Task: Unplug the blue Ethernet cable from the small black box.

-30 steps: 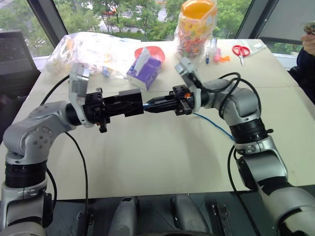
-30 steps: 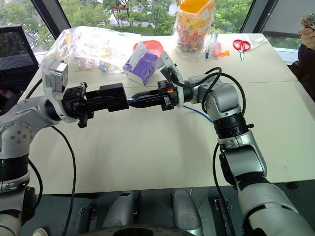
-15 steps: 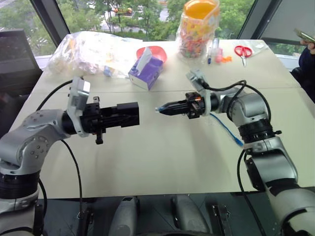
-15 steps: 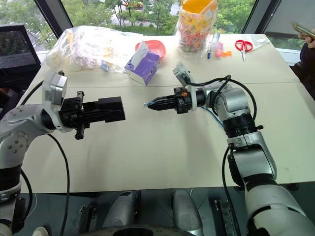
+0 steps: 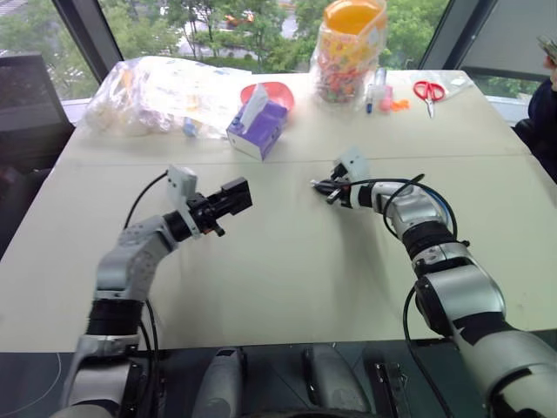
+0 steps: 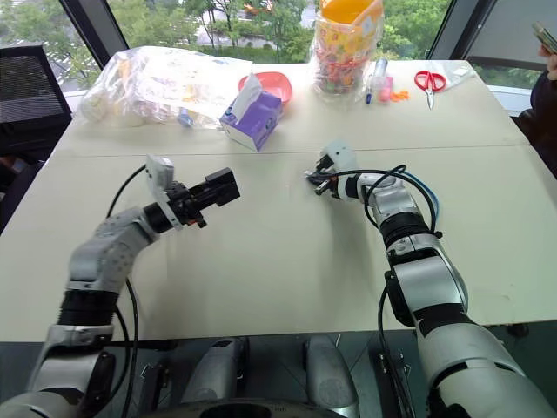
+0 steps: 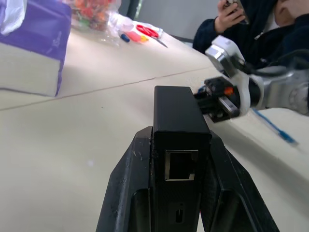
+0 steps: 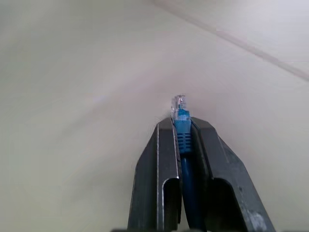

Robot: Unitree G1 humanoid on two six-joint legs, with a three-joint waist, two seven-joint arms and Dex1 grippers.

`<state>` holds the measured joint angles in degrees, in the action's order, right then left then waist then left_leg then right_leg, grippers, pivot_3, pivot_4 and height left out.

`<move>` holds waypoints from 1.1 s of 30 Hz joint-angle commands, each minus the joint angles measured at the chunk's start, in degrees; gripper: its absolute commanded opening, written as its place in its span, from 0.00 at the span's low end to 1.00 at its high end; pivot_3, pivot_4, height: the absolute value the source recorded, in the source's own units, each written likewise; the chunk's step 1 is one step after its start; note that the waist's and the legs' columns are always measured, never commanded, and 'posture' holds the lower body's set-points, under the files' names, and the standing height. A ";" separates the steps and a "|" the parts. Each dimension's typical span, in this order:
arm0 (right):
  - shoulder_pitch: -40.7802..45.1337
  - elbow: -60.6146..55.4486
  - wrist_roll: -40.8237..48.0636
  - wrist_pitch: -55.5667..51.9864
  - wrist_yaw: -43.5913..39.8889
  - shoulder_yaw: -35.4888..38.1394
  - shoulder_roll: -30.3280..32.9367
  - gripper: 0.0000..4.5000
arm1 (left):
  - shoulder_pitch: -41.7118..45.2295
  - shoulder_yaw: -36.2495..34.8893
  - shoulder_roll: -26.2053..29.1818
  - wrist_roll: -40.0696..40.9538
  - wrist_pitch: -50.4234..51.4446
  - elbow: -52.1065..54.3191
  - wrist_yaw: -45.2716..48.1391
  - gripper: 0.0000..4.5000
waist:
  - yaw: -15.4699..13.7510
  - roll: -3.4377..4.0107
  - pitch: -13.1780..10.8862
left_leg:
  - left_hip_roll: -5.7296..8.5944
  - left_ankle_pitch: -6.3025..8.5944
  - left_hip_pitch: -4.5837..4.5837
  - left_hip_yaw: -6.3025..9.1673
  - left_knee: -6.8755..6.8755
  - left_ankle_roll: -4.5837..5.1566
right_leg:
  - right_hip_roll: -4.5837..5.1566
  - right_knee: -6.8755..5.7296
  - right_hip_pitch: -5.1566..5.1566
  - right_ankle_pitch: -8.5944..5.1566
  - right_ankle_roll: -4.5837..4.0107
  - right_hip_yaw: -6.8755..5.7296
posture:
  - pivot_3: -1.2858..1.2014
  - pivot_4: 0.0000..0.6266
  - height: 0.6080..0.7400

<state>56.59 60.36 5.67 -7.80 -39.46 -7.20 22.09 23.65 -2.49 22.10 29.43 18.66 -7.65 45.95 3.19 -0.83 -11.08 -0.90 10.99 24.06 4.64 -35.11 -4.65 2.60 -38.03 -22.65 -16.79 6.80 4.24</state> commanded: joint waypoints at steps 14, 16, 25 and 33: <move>0.83 7.14 -1.25 2.23 9.98 7.98 -0.26 0.01 | 10.24 3.43 -9.99 -19.94 -37.70 -32.25 -4.81 0.12 | -0.67 0.01 0.01 | 0.07 -0.01 -0.09 0.01 0.00 0.03 | 0.03 0.03 0.15 0.01 0.04 0.02 | 0.52 0.24 1.00; 0.74 6.74 -1.28 2.03 9.76 8.31 -0.07 0.01 | 9.88 4.26 -10.24 -21.49 -38.74 -34.33 -5.10 0.12 | -0.68 0.01 0.01 | 0.07 -0.01 -0.09 0.02 0.00 0.03 | 0.03 0.03 0.16 0.01 0.05 0.02 | 0.52 0.24 1.00; 1.07 2.67 0.12 -0.40 8.85 11.23 1.42 0.48 | 7.80 4.18 -10.31 -22.44 -38.82 -36.06 -6.05 0.12 | -0.63 0.04 0.03 | 0.07 -0.01 -0.21 0.02 0.00 0.03 | 0.03 0.02 0.27 0.01 0.05 0.02 | 0.52 0.24 1.00; 0.00 -4.51 2.29 -5.11 5.93 13.23 1.30 0.57 | 6.64 3.11 -10.06 -19.07 -31.27 -32.43 -3.42 0.12 | -0.50 0.07 0.04 | 0.06 -0.01 -0.28 0.02 0.06 0.03 | 0.01 -0.02 0.27 0.00 0.06 0.02 | 0.52 0.24 1.00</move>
<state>56.05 58.96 6.66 -12.49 -33.11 4.85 23.32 32.14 0.00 11.85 10.37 -15.77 -39.47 41.20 2.69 -0.77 -11.04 -0.84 10.98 23.78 4.66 -35.05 -4.61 2.60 -38.05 -22.38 -16.79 6.86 4.26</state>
